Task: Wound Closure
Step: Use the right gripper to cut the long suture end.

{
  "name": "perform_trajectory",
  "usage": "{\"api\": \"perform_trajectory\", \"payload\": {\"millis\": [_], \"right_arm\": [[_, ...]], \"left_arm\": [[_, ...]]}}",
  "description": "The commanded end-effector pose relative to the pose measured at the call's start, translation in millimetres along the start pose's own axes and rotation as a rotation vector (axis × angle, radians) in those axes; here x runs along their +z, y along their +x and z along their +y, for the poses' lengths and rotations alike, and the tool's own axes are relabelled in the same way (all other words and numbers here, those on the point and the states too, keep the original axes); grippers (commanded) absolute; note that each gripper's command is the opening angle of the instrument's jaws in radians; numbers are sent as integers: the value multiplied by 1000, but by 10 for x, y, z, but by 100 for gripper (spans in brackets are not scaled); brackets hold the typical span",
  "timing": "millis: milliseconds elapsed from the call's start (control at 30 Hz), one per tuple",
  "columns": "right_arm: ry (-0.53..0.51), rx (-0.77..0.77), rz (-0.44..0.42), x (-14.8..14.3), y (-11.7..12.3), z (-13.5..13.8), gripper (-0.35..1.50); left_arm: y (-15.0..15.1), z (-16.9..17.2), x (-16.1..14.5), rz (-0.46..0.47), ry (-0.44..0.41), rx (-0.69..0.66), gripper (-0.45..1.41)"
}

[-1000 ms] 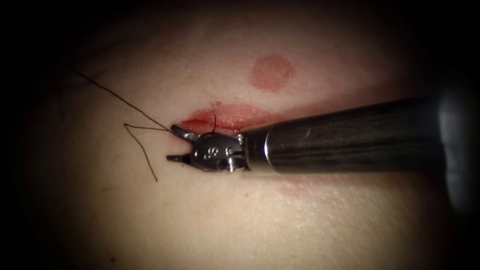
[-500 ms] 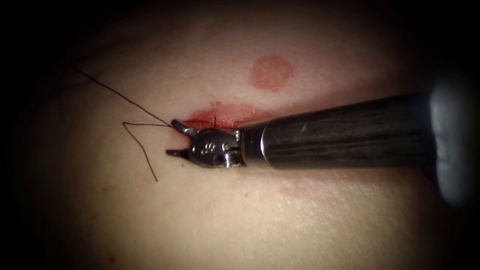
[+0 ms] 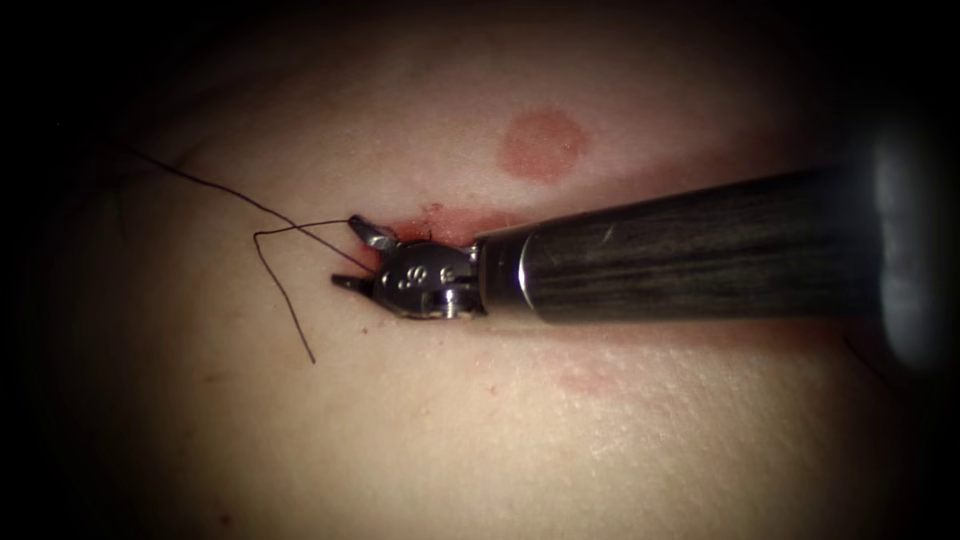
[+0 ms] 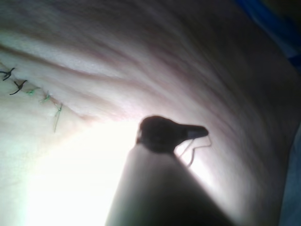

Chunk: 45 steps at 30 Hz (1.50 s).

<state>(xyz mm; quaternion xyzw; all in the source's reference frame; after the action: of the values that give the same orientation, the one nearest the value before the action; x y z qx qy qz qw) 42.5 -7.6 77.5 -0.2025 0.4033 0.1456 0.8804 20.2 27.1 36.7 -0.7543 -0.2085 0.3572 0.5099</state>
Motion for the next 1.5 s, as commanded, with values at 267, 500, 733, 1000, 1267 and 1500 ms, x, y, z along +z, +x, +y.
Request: {"api": "perform_trajectory", "payload": {"millis": [267, 500, 733, 1000, 1267, 1500], "right_arm": [[-36, 8, -41, 15, 1, -21, 147], [-38, 8, -47, 21, 6, -29, 147], [-24, 9, -41, 14, 5, -22, 121], [-7, 12, -67, -5, 6, -19, -35], [20, -1, -80, -10, 1, -19, -35], [169, 41, 63, -62, 17, -52, 110]], "left_arm": [[-1, 15, 10, 2, -11, -24, -35], [-5, 44, 20, 6, -25, -43, -35], [-7, 57, 17, 6, -24, -48, -35], [-9, 56, 18, 7, -24, -52, -35], [-8, 59, 14, 5, -21, -53, -35], [-8, 53, -1, -16, -13, -53, -35]]}}
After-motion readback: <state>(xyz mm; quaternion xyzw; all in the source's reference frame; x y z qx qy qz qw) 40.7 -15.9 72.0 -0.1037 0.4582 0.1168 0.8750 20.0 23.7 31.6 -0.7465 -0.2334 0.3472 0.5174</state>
